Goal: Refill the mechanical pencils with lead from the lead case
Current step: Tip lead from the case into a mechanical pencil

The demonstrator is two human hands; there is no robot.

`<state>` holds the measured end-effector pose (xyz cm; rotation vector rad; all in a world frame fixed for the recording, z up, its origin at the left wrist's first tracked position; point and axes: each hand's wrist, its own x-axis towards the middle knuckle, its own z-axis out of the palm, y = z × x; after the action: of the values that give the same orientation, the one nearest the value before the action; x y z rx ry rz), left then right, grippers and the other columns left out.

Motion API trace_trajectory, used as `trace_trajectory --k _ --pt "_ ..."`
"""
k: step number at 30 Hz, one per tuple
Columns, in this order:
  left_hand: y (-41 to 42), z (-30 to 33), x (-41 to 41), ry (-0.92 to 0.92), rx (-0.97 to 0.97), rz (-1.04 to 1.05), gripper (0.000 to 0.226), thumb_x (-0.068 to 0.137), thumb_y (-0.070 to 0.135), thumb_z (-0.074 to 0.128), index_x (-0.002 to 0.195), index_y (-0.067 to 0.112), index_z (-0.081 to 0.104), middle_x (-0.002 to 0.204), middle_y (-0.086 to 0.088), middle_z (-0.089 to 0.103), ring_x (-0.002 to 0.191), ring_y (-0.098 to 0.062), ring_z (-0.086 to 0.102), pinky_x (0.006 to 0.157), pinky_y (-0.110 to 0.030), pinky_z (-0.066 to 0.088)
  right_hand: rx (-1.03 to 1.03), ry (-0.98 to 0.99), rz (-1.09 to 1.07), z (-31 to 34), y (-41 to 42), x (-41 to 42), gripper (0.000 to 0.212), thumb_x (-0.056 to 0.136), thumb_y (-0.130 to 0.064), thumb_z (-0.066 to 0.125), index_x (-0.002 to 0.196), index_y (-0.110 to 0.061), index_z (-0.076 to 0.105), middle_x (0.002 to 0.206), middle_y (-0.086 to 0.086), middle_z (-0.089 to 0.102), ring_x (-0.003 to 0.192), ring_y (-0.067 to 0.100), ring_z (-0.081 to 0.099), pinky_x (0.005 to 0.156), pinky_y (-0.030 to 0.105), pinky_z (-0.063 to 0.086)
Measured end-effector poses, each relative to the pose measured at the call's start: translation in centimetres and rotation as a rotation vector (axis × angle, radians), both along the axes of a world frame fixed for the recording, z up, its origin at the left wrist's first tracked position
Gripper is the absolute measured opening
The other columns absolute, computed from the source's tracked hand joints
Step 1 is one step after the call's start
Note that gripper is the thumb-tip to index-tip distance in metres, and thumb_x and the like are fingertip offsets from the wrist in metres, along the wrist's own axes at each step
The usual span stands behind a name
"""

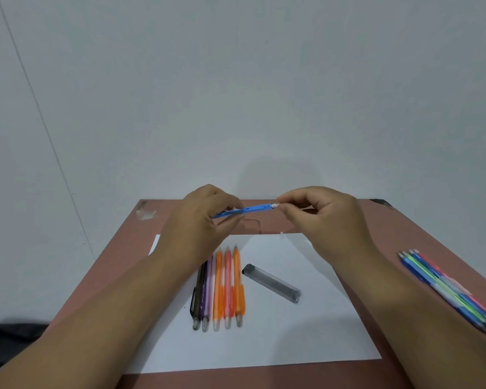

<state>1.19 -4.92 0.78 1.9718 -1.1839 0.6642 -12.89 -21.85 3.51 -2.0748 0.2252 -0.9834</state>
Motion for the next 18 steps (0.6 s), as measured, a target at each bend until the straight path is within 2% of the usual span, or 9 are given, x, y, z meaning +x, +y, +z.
trace_trajectory --k 8,14,18 --pt "0.14 -0.02 0.15 -0.026 0.002 -0.025 0.017 0.088 0.019 0.075 0.105 0.02 0.077 0.088 0.008 0.06 0.081 -0.015 0.057 0.065 -0.041 0.056 0.204 0.038 0.02 -0.1 -0.23 0.19 0.014 0.085 -0.013 0.079 0.087 -0.027 0.08 0.076 -0.014 0.075 0.075 0.003 0.071 0.067 0.014 0.054" --pt "0.36 -0.01 0.36 -0.053 -0.002 -0.031 0.016 0.088 0.018 0.075 0.104 0.021 0.078 0.088 0.006 0.062 0.082 -0.016 0.056 0.063 -0.041 0.055 0.407 0.085 0.071 0.03 -0.38 0.53 0.01 0.083 -0.006 0.08 0.086 -0.015 0.081 0.08 0.006 0.078 0.081 0.027 0.075 0.075 0.027 0.063" --pt "0.44 -0.02 0.47 -0.071 -0.001 -0.029 0.017 0.086 0.016 0.077 0.102 0.021 0.079 0.087 0.005 0.063 0.081 -0.016 0.056 0.061 -0.041 0.055 0.499 0.108 0.092 -0.12 -0.38 0.69 0.009 0.083 -0.005 0.081 0.088 -0.012 0.081 0.083 0.01 0.078 0.08 0.026 0.074 0.086 0.042 0.063"
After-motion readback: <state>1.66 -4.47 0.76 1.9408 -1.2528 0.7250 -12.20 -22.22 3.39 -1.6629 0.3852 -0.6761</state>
